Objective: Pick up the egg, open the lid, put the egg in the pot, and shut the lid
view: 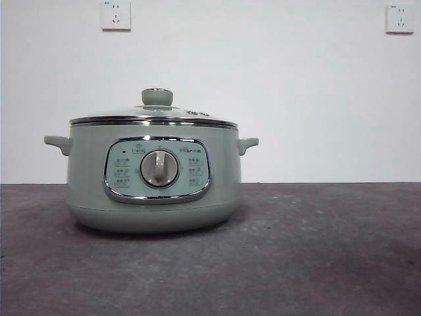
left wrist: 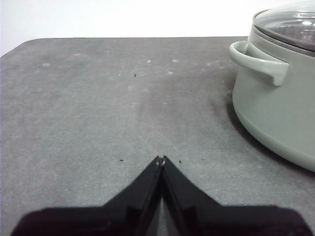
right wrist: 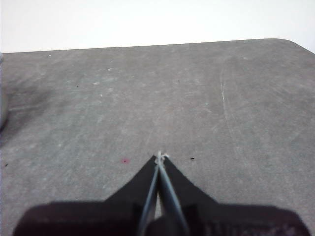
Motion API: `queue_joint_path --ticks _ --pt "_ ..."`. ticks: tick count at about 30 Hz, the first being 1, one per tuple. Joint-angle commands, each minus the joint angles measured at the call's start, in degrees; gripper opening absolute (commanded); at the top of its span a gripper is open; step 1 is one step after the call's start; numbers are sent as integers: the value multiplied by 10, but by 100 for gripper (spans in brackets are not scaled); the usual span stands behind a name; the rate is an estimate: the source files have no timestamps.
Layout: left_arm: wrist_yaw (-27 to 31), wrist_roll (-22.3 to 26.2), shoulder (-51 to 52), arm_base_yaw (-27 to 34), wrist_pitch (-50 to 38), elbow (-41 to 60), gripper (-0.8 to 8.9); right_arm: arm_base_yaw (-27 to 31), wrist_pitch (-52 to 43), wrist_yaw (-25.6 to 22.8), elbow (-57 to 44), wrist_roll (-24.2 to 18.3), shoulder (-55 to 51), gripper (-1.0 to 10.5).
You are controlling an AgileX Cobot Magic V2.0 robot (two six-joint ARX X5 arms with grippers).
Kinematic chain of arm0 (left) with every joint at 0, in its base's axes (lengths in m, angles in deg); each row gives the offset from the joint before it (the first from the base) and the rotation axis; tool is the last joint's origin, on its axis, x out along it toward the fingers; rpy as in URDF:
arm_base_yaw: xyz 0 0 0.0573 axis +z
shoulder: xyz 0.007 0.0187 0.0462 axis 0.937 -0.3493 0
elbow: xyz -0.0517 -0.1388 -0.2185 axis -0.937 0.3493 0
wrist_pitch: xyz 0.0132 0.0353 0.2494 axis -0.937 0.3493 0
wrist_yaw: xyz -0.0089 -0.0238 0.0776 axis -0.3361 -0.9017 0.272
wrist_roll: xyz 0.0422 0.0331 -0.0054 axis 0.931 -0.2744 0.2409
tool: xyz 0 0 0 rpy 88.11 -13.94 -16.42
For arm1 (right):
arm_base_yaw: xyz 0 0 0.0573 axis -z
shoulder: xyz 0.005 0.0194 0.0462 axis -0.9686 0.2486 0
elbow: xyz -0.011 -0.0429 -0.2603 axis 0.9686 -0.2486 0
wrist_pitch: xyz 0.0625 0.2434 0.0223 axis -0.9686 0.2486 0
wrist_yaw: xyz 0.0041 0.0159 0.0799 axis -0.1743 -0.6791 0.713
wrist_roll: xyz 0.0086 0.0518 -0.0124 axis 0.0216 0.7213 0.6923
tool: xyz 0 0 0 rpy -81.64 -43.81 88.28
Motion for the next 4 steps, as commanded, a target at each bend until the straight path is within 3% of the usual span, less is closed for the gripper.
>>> queue_joint_path --ticks 1,4 --pt "-3 -6 0 1 -3 6 -4 0 -3 0 -6 -2 -1 1" --pt "-3 -6 0 1 -3 6 -4 0 -3 0 -6 -2 -1 1"
